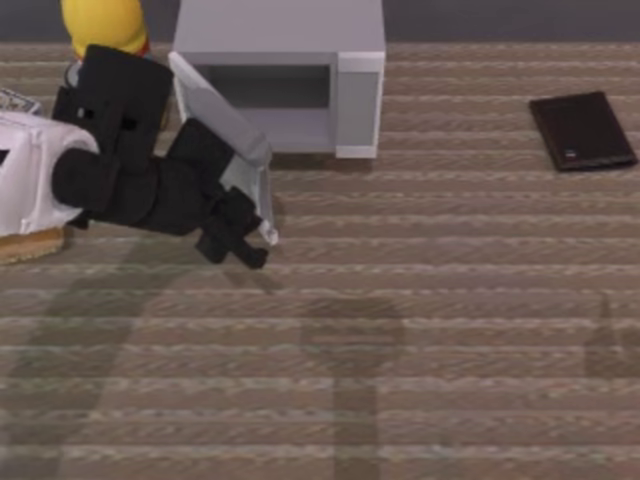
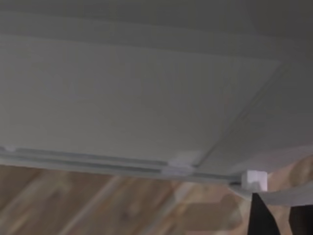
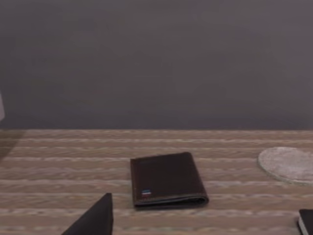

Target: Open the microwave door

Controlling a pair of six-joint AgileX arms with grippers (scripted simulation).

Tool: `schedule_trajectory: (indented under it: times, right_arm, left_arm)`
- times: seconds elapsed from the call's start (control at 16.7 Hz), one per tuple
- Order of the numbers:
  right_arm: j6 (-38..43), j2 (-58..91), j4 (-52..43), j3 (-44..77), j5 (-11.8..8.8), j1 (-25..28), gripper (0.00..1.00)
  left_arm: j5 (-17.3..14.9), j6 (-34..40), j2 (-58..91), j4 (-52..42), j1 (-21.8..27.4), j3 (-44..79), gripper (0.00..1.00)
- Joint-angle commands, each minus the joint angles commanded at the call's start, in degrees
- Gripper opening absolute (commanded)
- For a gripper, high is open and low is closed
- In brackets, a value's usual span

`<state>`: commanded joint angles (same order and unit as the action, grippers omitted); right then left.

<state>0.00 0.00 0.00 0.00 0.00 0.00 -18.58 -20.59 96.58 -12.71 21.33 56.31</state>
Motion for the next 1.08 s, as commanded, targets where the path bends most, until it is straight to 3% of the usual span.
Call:
schedule_trajectory:
  times: [0.48,1.08]
  right_arm:
    - [0.0,0.0,0.0,0.0,0.0,0.0,1.00]
    - [0.0,0.0,0.0,0.0,0.0,0.0,1.00]
  left_arm:
    - [-2.4,-3.4,-0.3,-1.3,-1.5,-0.1,0.00]
    - [-2.5,-3.6,-0.3,-1.4,-1.6,-0.2,0.00]
